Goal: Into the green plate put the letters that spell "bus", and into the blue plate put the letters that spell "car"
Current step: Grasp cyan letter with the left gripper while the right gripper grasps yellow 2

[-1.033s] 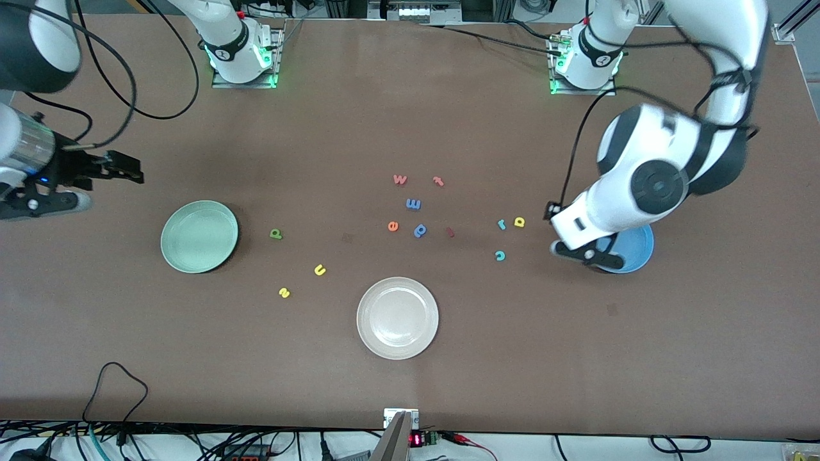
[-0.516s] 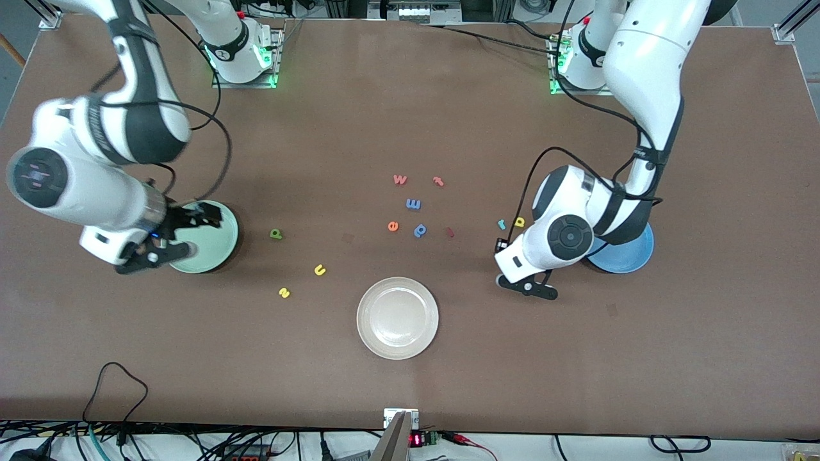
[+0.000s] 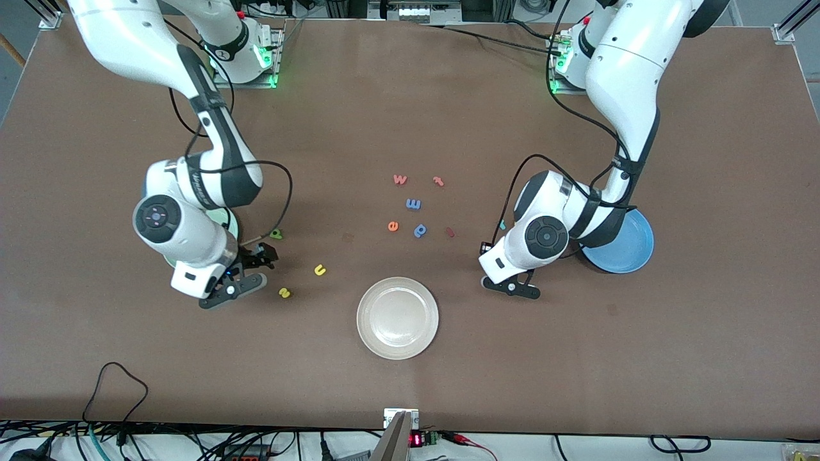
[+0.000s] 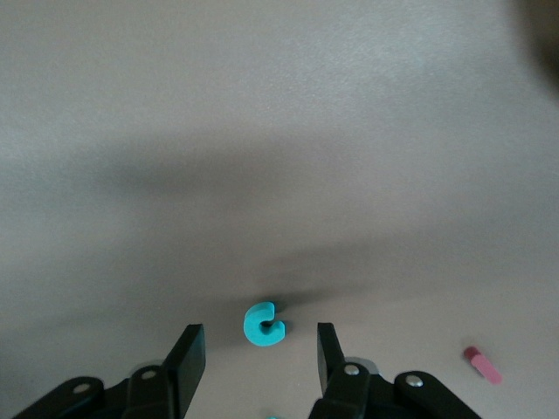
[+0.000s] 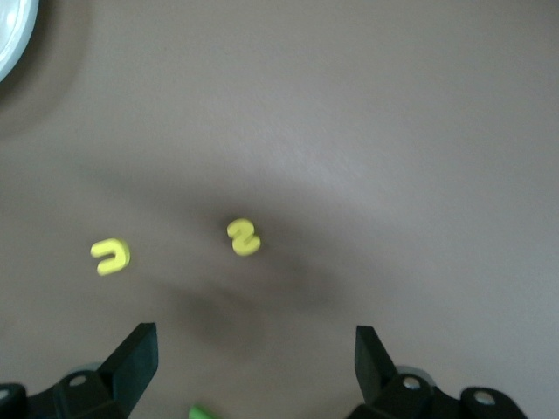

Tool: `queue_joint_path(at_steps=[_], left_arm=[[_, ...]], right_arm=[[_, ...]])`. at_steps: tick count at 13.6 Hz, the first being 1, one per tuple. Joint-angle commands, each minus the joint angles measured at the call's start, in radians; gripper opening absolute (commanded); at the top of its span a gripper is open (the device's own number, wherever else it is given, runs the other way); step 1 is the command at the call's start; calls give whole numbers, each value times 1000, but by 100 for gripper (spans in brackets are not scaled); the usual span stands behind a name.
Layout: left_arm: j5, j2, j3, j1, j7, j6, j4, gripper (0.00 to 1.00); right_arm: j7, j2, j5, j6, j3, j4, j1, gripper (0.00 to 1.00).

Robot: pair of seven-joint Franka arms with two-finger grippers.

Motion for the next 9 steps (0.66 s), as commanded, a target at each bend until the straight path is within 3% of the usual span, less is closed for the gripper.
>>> queue_joint_path(at_steps=[1, 7, 9], left_arm=[[-13, 6, 8, 3, -19, 93, -60, 58], [-13, 4, 8, 7, -37, 123, -97, 56], [-13, 3, 8, 0, -68, 122, -105, 53]], right_arm=[[-22, 49, 16, 76, -1, 25, 13, 97], [-22, 135, 15, 195, -1, 25, 22, 81], [-16, 143, 15, 195, -1, 25, 25, 63]])
